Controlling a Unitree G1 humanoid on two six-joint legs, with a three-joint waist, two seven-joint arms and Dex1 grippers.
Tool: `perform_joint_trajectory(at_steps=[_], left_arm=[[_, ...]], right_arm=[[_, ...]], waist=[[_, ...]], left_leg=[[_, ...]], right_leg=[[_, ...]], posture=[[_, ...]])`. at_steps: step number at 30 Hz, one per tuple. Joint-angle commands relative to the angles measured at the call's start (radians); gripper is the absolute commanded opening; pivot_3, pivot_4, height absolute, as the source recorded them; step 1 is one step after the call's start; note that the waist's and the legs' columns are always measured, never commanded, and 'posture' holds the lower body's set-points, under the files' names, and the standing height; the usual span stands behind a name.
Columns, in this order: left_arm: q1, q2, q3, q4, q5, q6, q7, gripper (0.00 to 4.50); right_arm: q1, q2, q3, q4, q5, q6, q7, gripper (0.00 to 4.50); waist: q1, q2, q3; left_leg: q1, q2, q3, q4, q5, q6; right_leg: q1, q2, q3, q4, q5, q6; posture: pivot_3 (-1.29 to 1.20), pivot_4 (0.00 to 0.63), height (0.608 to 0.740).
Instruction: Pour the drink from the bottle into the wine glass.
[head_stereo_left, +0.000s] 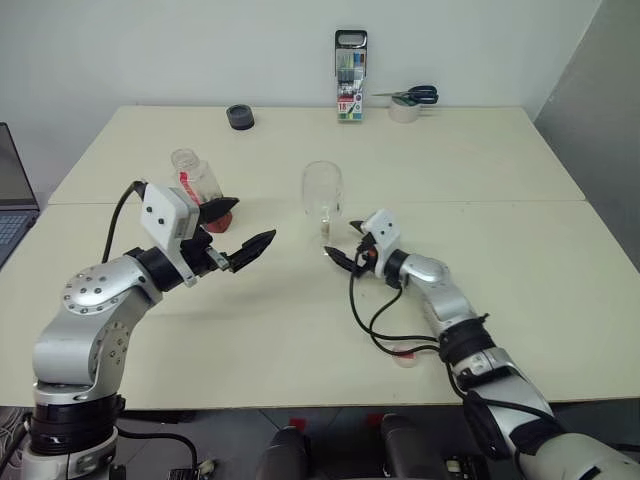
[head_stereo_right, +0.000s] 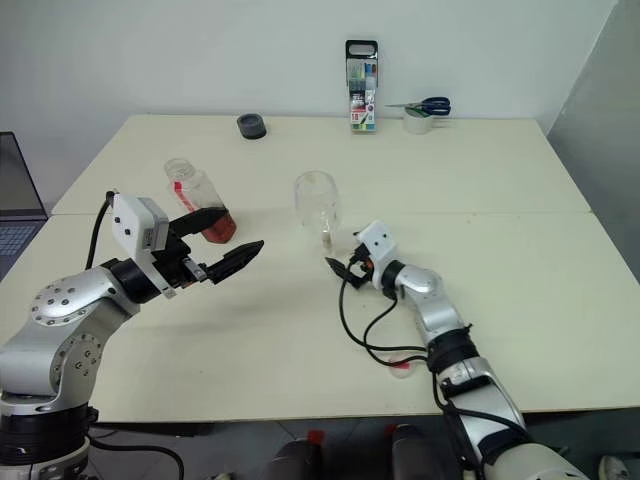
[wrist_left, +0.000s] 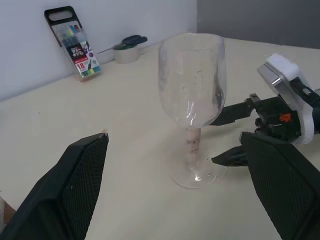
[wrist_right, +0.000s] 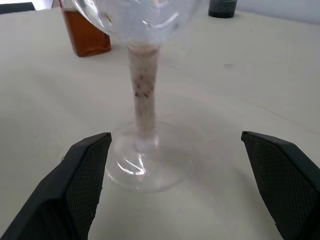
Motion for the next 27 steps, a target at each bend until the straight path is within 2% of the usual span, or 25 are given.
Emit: perform_joint_trajectory(at_steps=[1, 4, 7, 14, 23, 27], left_arm=[[-0.003, -0.016, -0.003, -0.017, 0.004, -0.023, 0.022, 4.5], [0.022, -0.031, -0.024, 0.004, 0.044, -0.043, 0.041, 4.5], [0.08, -0.053, -0.068, 0.068, 0.155, -0.108, 0.099, 4.5], [0.102, -0.138, -0.042, 0.236, 0.267, -0.202, 0.253, 4.5], [-0.048, -0.144, -0.02, 0.46, 0.301, -0.283, 0.316, 4.5], [-0.118, -0.13, -0.039, 0.55, 0.323, -0.319, 0.285, 4.5]], right_arm=[[0.048, -0.043, 0.013, -0.183, 0.009, 0.074, 0.039, 4.45], [0.126, -0.112, 0.029, -0.35, 0.033, 0.165, 0.101, 4.45], [0.211, -0.207, 0.023, -0.587, 0.1, 0.28, 0.181, 4.45], [0.256, -0.324, -0.001, -0.893, 0.259, 0.479, 0.25, 4.45], [0.242, -0.367, -0.012, -1.02, 0.382, 0.597, 0.243, 4.45], [0.247, -0.379, -0.001, -1.026, 0.361, 0.591, 0.214, 4.45]], waist=[[0.001, 0.0, 0.0], [0.002, 0.0, 0.0], [0.004, 0.001, 0.0], [0.015, 0.001, 0.0], [0.046, 0.0, -0.001], [0.046, 0.0, -0.001]], left_leg=[[0.0, 0.0, 0.0, 0.0, 0.0, 0.0], [0.0, 0.0, 0.0, 0.0, -0.001, 0.001], [0.0, 0.0, 0.0, 0.0, -0.002, 0.003], [0.0, 0.0, -0.001, 0.0, -0.002, 0.004], [-0.001, -0.001, -0.001, 0.002, -0.002, 0.004], [-0.001, -0.001, -0.001, 0.001, -0.002, 0.004]], right_leg=[[0.0, 0.0, 0.0, 0.0, 0.0, 0.0], [0.0, 0.0, 0.0, 0.0, 0.0, 0.0], [0.0, 0.0, 0.0, 0.0, 0.0, 0.0], [0.001, 0.0, -0.001, -0.001, 0.0, 0.0], [0.001, -0.002, -0.002, -0.002, 0.0, 0.0], [0.001, -0.001, -0.002, -0.002, 0.0, 0.0]], posture=[[0.0, 0.15, 0.74], [0.0, 0.15, 0.74], [0.0, 0.15, 0.74], [0.0, 0.15, 0.74], [0.0, 0.15, 0.74], [0.0, 0.15, 0.74]])
